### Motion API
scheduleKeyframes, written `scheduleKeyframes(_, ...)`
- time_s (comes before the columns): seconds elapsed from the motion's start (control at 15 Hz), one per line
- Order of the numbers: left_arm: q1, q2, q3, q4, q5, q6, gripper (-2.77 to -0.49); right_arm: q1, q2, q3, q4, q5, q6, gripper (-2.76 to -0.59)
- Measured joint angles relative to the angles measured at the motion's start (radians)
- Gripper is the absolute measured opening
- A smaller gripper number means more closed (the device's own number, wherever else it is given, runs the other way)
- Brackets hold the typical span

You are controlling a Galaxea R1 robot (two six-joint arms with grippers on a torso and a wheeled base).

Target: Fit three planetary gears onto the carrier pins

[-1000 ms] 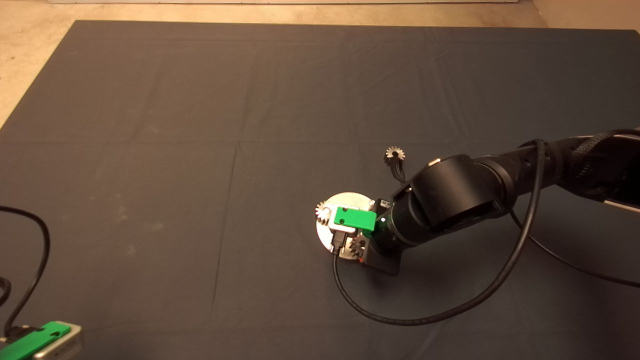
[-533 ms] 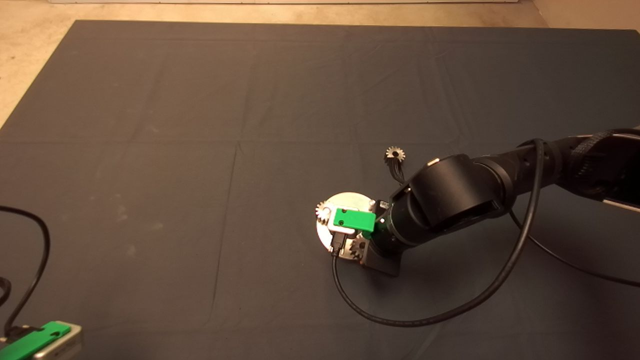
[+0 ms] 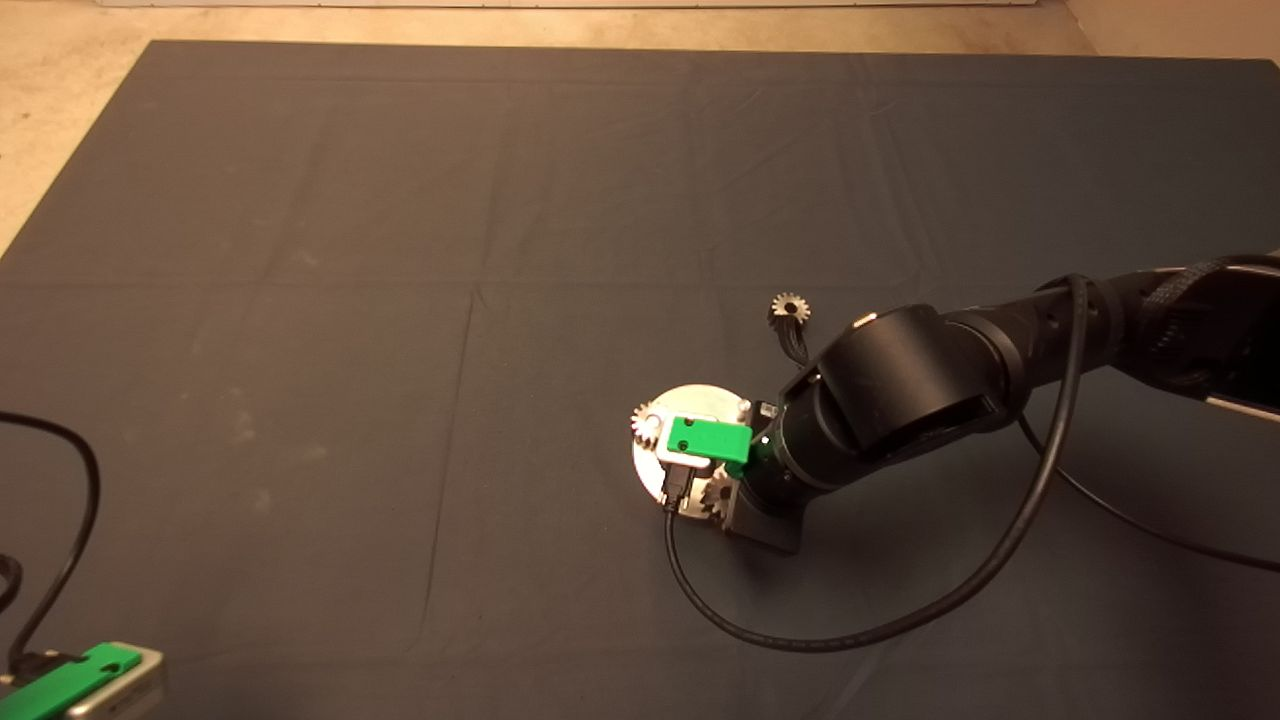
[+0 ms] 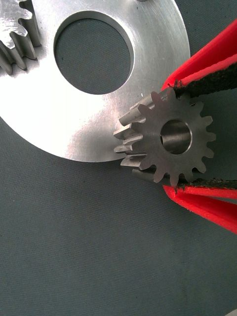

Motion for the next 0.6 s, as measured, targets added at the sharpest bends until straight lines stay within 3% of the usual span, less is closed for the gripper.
scheduleKeyframes(0.6, 0.000, -0.015, 0.000, 0.000, 0.000, 0.001, -1.22, 0.009, 0.022, -0.030, 0.000, -0.004, 0.000, -2.41)
